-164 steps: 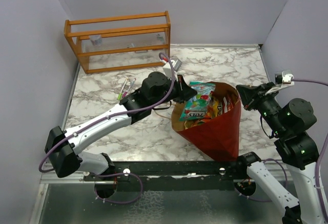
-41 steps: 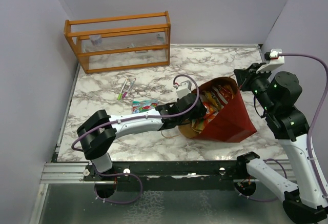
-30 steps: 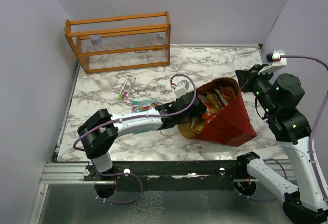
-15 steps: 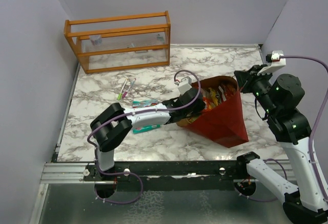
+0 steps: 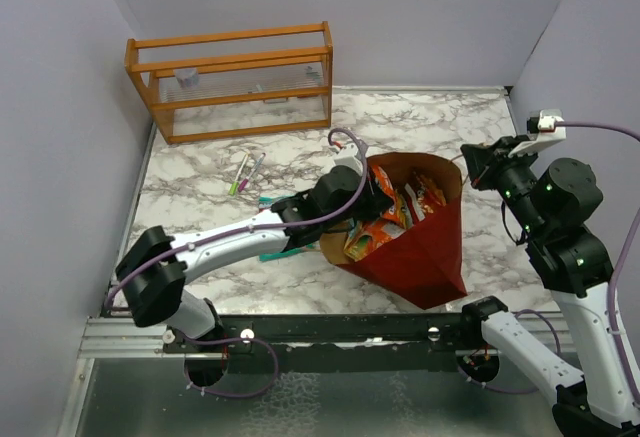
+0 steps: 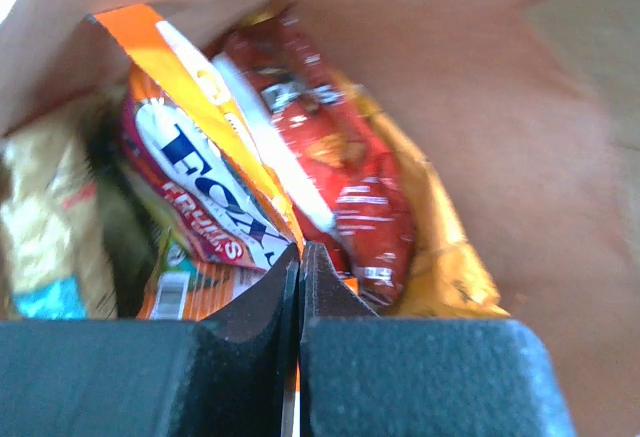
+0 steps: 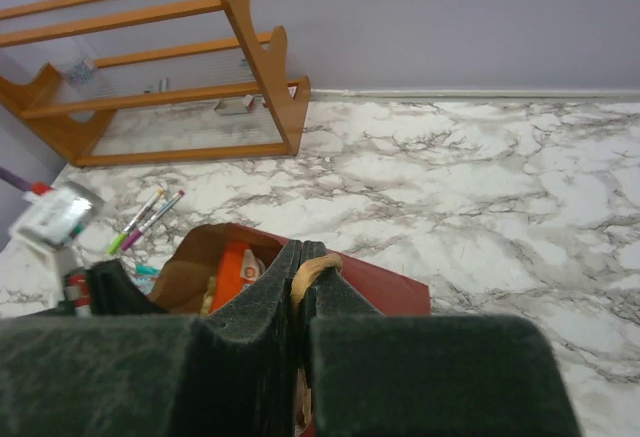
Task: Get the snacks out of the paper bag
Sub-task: Take out the snack from the paper bag.
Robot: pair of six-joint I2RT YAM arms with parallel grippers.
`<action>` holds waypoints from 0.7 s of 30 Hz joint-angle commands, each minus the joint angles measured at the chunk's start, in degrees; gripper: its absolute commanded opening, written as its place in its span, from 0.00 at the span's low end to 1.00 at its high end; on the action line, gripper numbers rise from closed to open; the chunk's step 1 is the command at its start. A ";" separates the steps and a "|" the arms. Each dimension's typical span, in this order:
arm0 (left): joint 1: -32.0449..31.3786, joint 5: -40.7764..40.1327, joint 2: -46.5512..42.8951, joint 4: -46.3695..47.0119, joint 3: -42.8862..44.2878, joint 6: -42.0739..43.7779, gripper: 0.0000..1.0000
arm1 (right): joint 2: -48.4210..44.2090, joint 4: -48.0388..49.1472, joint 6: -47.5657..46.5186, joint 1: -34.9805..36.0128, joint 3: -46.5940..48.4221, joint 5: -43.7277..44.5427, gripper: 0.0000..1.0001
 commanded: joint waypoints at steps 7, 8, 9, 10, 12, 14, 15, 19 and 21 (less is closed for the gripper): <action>0.02 6.15 -16.35 -4.72 1.23 11.85 0.00 | 0.64 9.50 1.42 -0.18 -1.66 4.14 0.02; 0.01 6.14 -17.28 -5.37 1.43 12.50 0.00 | 0.61 9.38 1.59 -0.18 -1.92 4.45 0.02; 0.01 6.03 -18.24 -5.99 1.79 12.98 0.00 | 0.57 9.16 1.75 -0.18 -1.99 4.73 0.02; 0.01 6.02 -19.03 -6.49 2.20 13.45 0.00 | 0.47 9.07 1.92 -0.18 -2.01 5.02 0.02; 0.03 6.69 -20.43 -7.55 3.59 14.96 0.00 | 0.37 8.81 2.08 -0.18 -1.95 5.54 0.02; 0.01 8.21 -21.58 -8.38 6.26 17.55 0.00 | 0.42 8.35 2.09 -0.18 -1.57 6.47 0.02; 0.01 8.73 -22.13 -8.99 7.55 19.19 0.00 | 0.45 8.07 2.12 -0.18 -1.24 7.10 0.02; 0.01 7.19 -24.33 -13.59 13.41 25.30 0.00 | -0.09 7.26 1.69 -0.18 -0.61 10.75 0.02; 0.08 5.56 -25.30 -15.62 16.03 27.78 0.00 | -0.61 7.15 1.15 -0.18 -0.68 11.43 0.02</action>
